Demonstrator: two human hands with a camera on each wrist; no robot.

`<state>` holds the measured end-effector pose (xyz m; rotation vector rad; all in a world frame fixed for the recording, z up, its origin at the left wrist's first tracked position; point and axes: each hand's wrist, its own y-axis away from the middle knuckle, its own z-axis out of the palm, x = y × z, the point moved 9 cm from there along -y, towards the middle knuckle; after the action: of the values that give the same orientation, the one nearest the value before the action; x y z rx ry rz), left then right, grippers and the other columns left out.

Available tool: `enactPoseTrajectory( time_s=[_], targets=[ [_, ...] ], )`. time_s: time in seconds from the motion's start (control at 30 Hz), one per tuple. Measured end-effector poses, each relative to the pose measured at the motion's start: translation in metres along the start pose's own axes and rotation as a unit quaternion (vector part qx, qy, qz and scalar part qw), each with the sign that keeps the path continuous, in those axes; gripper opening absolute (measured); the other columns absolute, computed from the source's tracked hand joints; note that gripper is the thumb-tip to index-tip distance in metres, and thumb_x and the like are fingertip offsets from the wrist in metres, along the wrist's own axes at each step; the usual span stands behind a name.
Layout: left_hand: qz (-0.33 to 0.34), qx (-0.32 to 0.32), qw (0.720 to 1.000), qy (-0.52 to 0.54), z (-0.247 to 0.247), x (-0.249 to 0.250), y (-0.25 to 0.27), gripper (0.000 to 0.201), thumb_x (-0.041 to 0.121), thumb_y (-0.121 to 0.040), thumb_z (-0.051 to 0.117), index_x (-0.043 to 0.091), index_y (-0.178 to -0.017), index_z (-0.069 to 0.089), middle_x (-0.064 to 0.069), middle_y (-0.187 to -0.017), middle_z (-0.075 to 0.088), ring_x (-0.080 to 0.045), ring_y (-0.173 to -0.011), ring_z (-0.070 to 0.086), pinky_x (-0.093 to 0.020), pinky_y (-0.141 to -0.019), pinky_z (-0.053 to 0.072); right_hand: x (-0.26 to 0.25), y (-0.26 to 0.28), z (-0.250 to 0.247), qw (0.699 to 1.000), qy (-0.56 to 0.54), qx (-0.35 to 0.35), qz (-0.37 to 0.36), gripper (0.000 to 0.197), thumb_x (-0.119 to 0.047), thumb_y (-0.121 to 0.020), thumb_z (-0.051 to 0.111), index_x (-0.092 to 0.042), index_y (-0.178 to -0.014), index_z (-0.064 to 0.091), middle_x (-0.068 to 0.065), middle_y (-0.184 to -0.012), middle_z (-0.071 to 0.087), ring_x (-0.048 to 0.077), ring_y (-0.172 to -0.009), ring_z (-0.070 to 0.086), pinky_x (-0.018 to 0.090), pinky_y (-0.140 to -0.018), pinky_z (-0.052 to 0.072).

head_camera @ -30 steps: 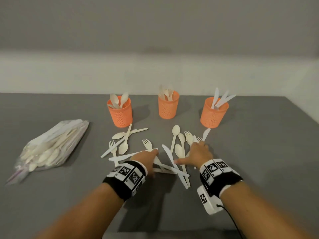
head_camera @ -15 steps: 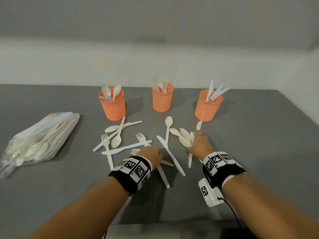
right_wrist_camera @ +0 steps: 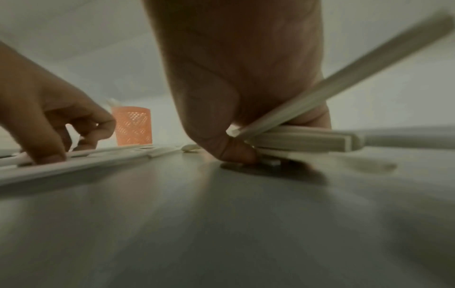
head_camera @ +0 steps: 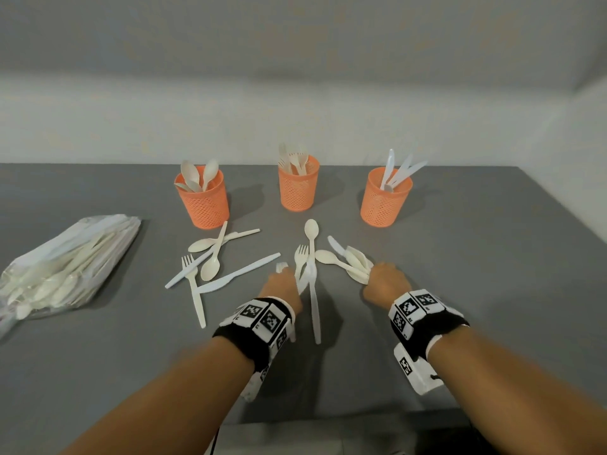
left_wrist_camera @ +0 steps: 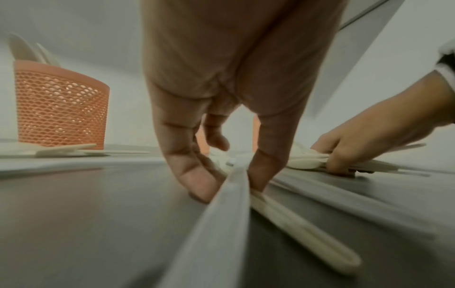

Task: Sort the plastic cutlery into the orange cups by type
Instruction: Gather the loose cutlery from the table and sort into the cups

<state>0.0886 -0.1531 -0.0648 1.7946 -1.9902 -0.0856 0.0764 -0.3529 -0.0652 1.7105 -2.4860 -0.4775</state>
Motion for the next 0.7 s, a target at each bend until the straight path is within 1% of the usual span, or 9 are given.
enactPoseTrajectory(
  time_s=[0.07, 0.13, 0.2, 0.33, 0.4, 0.47, 0.6, 0.67, 0.7],
  targets=[
    [-0.028, 0.008, 0.999, 0.021, 0.001, -0.008, 0.000, 0.054, 0.009, -0.082, 0.064, 0.004, -0.127, 0.035, -0.016, -0.127, 0.048, -0.027, -0.118, 0.050, -0.030, -0.092, 0.044, 0.002, -0.001, 0.001, 1.000, 0.014, 0.002, -0.004, 0.041, -0.017, -0.084, 0.057, 0.002, -0.119, 0.048, 0.018, -0.121, 0.056, 0.033, -0.113, 0.055, 0.035, -0.091, 0.047],
    [-0.038, 0.007, 0.999, -0.010, 0.002, -0.011, -0.002, 0.057, 0.015, -0.082, 0.064, 0.001, -0.129, 0.035, -0.015, -0.131, 0.044, -0.026, -0.121, 0.047, -0.029, -0.096, 0.042, 0.005, -0.002, 0.001, 1.000, 0.006, -0.004, -0.004, 0.041, -0.016, -0.084, 0.056, 0.002, -0.119, 0.046, 0.018, -0.122, 0.055, 0.033, -0.113, 0.055, 0.036, -0.091, 0.046],
    [-0.045, -0.005, 0.998, -0.032, 0.002, -0.011, -0.002, 0.056, 0.017, -0.084, 0.062, -0.002, -0.130, 0.037, -0.015, -0.132, 0.045, -0.026, -0.122, 0.049, -0.028, -0.098, 0.042, 0.008, -0.003, 0.002, 1.000, -0.016, -0.009, -0.002, 0.042, -0.014, -0.083, 0.056, 0.003, -0.120, 0.044, 0.019, -0.123, 0.054, 0.034, -0.113, 0.055, 0.037, -0.091, 0.046],
    [-0.059, -0.006, 0.998, -0.036, -0.003, -0.011, -0.002, 0.038, 0.016, -0.087, 0.056, 0.000, -0.121, 0.051, -0.014, -0.125, 0.056, -0.025, -0.116, 0.056, -0.027, -0.093, 0.045, 0.008, -0.004, 0.002, 0.999, -0.036, -0.007, -0.019, 0.030, -0.006, -0.085, 0.049, 0.004, -0.114, 0.052, 0.020, -0.117, 0.060, 0.034, -0.108, 0.060, 0.035, -0.086, 0.047],
    [-0.056, -0.009, 0.998, -0.039, -0.003, -0.012, -0.001, 0.030, 0.012, -0.092, 0.047, 0.001, -0.119, 0.054, -0.013, -0.124, 0.059, -0.025, -0.116, 0.056, -0.026, -0.093, 0.044, 0.010, -0.004, 0.002, 0.999, -0.041, -0.011, -0.027, 0.028, -0.005, -0.087, 0.046, 0.004, -0.113, 0.053, 0.021, -0.117, 0.061, 0.035, -0.107, 0.060, 0.036, -0.085, 0.047],
    [-0.055, -0.010, 0.998, -0.036, -0.003, -0.014, 0.000, 0.030, 0.008, -0.096, 0.037, 0.001, -0.120, 0.053, -0.013, -0.127, 0.057, -0.025, -0.119, 0.054, -0.027, -0.096, 0.042, 0.014, -0.004, -0.001, 0.998, -0.063, -0.017, -0.020, 0.028, -0.005, -0.088, 0.044, 0.003, -0.114, 0.053, 0.020, -0.117, 0.061, 0.035, -0.107, 0.059, 0.036, -0.086, 0.047],
    [-0.093, 0.005, 0.995, 0.040, -0.011, -0.027, 0.002, 0.033, 0.004, -0.096, 0.030, -0.005, -0.122, 0.049, -0.018, -0.130, 0.053, -0.031, -0.122, 0.051, -0.032, -0.096, 0.041, 0.026, -0.001, -0.010, 0.993, -0.115, -0.020, -0.001, 0.030, -0.007, -0.090, 0.042, 0.002, -0.118, 0.047, 0.020, -0.121, 0.058, 0.036, -0.111, 0.056, 0.036, -0.088, 0.044],
    [-0.096, 0.024, 0.989, 0.108, -0.018, -0.032, 0.004, 0.030, 0.004, -0.095, 0.034, -0.005, -0.119, 0.049, -0.020, -0.124, 0.057, -0.035, -0.116, 0.054, -0.036, -0.093, 0.043, 0.029, 0.001, -0.017, 0.988, -0.155, -0.015, 0.000, 0.030, -0.008, -0.091, 0.041, 0.003, -0.119, 0.045, 0.020, -0.117, 0.058, 0.036, -0.109, 0.055, 0.033, -0.081, 0.041],
    [-0.088, 0.032, 0.984, 0.151, -0.020, -0.033, 0.005, 0.027, 0.006, -0.094, 0.037, -0.004, -0.116, 0.050, -0.021, -0.118, 0.060, -0.037, -0.111, 0.057, -0.038, -0.092, 0.045, 0.027, 0.002, -0.020, 0.982, -0.187, -0.015, -0.005, 0.029, -0.008, -0.092, 0.041, 0.004, -0.118, 0.045, 0.019, -0.110, 0.057, 0.035, -0.104, 0.057, 0.032, -0.078, 0.041]
  ],
)
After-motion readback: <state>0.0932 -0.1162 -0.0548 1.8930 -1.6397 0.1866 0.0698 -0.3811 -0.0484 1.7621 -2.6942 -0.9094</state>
